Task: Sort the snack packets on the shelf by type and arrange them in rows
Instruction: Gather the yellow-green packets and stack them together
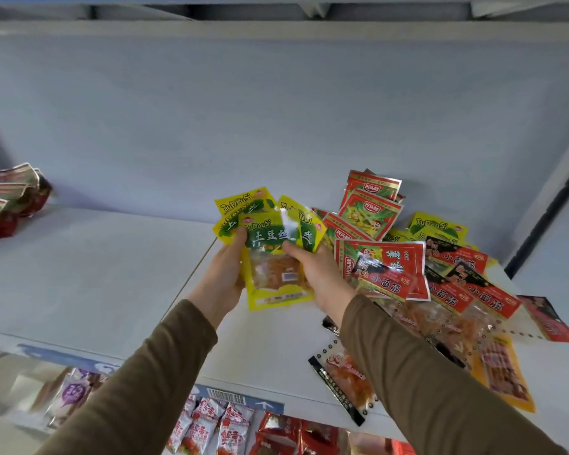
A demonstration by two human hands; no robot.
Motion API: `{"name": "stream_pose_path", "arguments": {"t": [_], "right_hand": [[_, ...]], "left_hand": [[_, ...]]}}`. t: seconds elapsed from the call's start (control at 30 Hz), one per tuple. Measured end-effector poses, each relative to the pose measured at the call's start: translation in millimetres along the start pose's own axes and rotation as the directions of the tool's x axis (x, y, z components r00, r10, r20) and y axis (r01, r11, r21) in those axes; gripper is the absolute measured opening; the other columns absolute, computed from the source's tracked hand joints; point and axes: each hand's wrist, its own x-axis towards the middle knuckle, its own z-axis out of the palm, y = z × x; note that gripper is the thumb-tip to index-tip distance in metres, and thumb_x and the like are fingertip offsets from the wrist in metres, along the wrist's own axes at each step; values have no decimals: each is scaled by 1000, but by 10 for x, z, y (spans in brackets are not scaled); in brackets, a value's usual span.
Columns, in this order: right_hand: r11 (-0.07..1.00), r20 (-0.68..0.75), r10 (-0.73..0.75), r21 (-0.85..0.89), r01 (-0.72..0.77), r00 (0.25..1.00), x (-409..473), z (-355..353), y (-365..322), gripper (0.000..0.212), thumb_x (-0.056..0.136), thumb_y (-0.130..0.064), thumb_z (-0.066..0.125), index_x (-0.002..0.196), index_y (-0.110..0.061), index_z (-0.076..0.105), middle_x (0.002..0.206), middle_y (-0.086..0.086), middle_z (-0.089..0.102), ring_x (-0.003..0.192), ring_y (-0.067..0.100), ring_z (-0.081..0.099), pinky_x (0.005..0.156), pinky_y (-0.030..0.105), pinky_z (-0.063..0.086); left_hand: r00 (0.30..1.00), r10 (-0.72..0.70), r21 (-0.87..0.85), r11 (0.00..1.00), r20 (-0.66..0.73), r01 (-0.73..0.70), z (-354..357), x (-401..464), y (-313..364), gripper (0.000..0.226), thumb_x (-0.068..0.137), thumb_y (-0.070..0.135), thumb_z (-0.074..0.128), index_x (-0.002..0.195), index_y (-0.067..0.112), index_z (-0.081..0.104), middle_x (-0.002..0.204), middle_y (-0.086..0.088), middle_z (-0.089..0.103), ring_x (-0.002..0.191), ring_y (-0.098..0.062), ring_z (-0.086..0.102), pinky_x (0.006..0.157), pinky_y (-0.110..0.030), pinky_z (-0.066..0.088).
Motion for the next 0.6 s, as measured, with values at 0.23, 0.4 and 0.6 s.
{"name": "stream_pose_path", "arguments": {"t": [0.23,0.4,0.6], "right_hand": [[992,-87,77,106,-68,993,19,-147,-67,23,90,-44,76,103,-38,58,111,-9,67,102,21,64,96,58,54],[987,53,124,95,-129,991,37,-209,-127,31,90,-34,78,114,-19,66,112,9,76,108,32,72,98,55,54],[992,-4,102,79,-101,995,15,-198,-121,27,91,-30,77,111,-22,60,90,5,79,79,27,78,61,38,61]], "left_hand": [[995,22,235,972,-93,1,-6,25,-30,46,105,60,37,98,23,63,98,-4,66,86,-26,65,72,-34,51],[997,-56,323,943,-60,73,82,0,-10,58,104,65,31,117,25,72,104,-2,80,86,-22,77,66,-33,58],[942,-194,355,931,275,89,153,-137,112,65,83,79,59,134,39,62,125,-2,74,108,-30,74,63,-35,61]]}}
